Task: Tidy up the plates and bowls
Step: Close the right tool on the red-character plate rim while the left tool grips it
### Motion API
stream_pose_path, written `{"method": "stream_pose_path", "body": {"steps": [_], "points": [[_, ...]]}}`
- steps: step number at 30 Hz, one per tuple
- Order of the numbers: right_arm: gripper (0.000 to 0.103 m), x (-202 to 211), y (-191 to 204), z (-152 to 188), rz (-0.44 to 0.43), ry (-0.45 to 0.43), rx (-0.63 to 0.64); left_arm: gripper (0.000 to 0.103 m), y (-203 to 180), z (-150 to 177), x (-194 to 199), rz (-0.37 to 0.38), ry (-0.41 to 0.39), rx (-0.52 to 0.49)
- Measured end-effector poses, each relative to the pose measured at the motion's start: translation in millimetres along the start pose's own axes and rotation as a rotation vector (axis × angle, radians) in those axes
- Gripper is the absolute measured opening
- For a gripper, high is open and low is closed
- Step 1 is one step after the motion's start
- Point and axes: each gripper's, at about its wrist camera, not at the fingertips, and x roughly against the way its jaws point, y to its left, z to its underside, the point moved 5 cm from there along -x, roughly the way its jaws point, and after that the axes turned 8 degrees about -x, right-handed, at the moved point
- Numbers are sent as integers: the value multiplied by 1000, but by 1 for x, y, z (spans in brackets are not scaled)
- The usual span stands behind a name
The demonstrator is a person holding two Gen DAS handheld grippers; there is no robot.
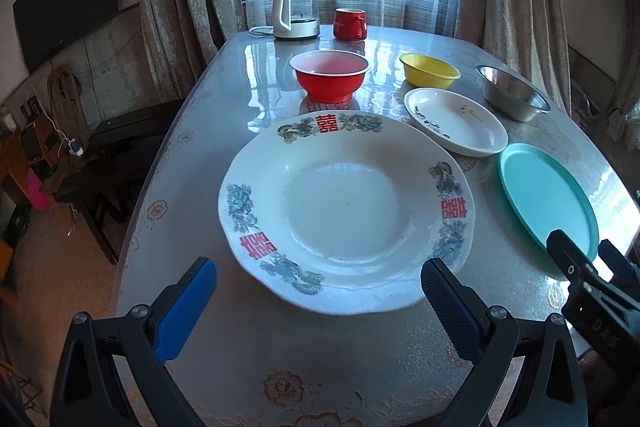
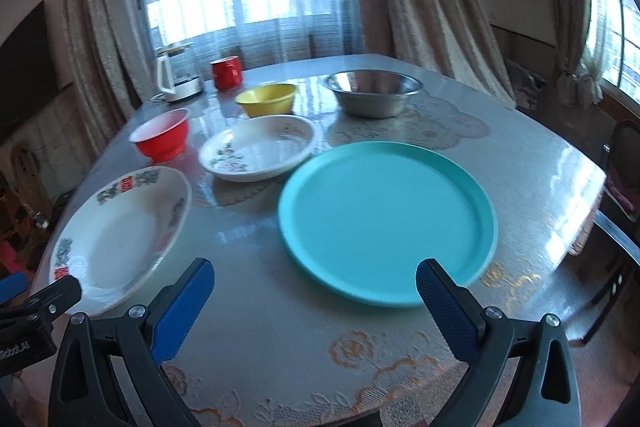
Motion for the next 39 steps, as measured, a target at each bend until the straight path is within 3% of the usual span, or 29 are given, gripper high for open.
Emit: {"method": "stream_pose_path", "body": {"steps": [7,11,14,17,20,26,32,35,39], "points": [[103,-7,21,-1,-66,1,73,103,11,-2,-7,-16,18,26],[103,-12,31,0,-122,16,94,103,15,-3,-10,22,24,52],[103,-16,39,0,-163,28,108,103,22,-7,-11,-39,18,47],[103,-23,43,0,-175,77,135,103,34,-10,-18,-38,32,59],[102,-28,43,-3,-203,86,113,103,48,-9,-28,36,72,113],[96,-40,56,-5,-254,103,156,103,68,-11,-36,75,65,172],[89,-54,70,-5,-385,153,111,103,78,-13,-44,270,27,279],[85,-60,78,-7,-408,148,104,103,84,-11,-48,289,-5,345],[74,-75,90,-10,-437,173,95,102,80,-14,-55,278,0,322]]}}
